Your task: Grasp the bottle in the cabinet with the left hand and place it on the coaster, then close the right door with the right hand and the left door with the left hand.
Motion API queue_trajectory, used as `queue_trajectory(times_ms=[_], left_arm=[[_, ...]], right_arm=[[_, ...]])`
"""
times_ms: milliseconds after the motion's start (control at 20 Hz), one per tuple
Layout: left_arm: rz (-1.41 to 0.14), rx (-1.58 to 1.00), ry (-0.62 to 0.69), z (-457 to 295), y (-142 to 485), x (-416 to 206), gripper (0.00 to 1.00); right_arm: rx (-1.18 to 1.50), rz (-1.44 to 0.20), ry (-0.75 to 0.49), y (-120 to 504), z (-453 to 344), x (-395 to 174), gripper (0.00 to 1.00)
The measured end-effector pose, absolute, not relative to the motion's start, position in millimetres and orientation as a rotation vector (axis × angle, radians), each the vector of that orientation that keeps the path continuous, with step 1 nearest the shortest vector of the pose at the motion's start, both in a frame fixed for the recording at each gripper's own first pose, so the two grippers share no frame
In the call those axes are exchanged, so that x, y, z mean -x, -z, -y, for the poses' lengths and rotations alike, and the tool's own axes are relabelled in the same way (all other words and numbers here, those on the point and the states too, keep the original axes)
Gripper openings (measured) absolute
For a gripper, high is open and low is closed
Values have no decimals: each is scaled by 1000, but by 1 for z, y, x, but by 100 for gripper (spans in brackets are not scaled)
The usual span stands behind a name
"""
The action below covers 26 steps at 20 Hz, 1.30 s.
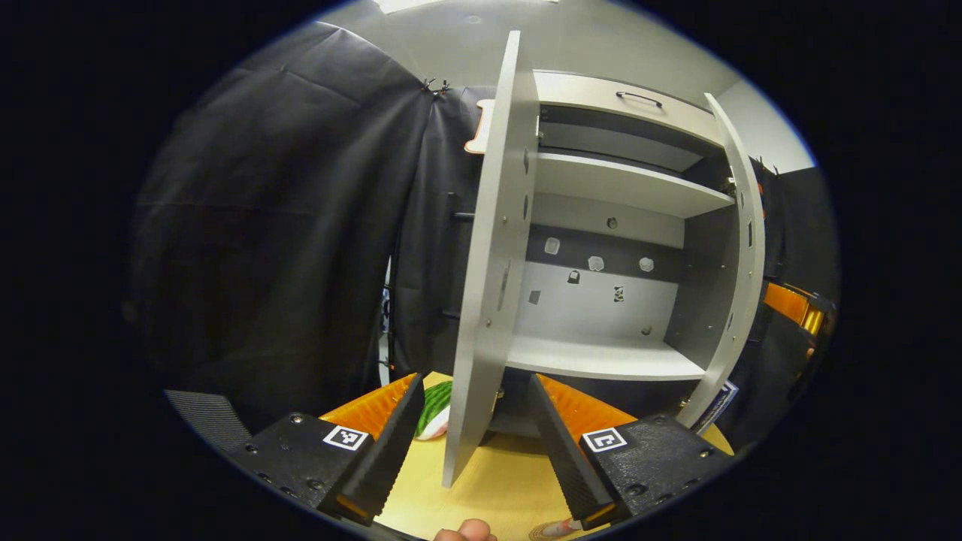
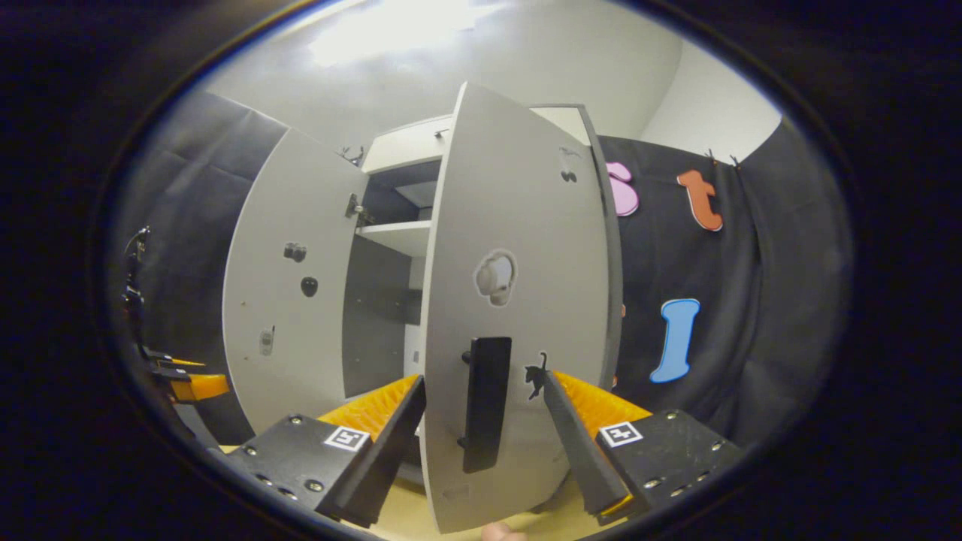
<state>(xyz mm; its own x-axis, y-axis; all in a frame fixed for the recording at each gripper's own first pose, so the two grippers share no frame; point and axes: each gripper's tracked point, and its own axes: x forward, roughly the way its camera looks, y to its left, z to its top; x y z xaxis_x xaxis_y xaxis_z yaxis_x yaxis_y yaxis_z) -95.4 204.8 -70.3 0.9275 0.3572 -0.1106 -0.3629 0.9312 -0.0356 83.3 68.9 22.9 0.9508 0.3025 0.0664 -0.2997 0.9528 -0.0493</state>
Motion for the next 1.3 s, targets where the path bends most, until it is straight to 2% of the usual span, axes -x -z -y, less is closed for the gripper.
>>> queue_trajectory(times_ms=[50,100,300,750,1000,1100,1150,1300], left_arm=[[-102,56,-376,-207,70,98,88],[-103,56,-383,-210,70,101,88],[-105,55,-410,-223,71,107,89],[-118,66,-442,-249,77,107,89],[-138,58,-430,-260,84,95,88],[-138,64,-419,-264,84,87,89],[-138,67,-414,-267,85,83,89],[-134,65,-417,-277,83,75,88]], right_arm=[[42,75,-315,-22,-73,-83,95],[41,74,-323,-20,-77,-83,93],[33,63,-342,-14,-91,-85,95],[46,42,-347,-4,-108,-80,93],[55,35,-310,0,-103,-80,98],[58,33,-289,3,-100,-80,93],[58,33,-279,4,-98,-80,99],[54,31,-253,5,-96,-83,93]])
